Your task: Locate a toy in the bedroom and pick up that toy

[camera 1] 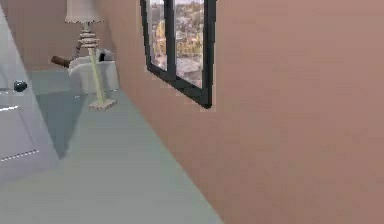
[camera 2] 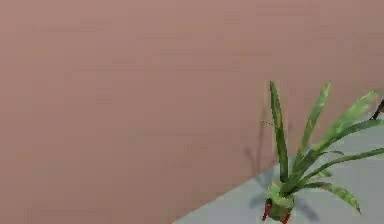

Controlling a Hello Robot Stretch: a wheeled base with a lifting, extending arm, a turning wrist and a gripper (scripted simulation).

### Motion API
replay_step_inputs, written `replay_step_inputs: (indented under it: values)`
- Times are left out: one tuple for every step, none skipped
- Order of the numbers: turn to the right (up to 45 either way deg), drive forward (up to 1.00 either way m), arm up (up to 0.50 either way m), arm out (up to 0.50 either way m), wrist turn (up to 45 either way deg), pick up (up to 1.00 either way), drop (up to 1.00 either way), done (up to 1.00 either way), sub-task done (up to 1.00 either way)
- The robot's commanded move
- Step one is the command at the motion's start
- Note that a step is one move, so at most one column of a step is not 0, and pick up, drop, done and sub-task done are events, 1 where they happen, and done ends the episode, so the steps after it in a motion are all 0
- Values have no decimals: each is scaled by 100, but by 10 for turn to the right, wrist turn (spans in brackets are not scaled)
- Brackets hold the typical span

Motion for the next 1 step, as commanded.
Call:
replay_step_inputs:
  values:
    - [450,0,0,0,0,0,0,0,0]
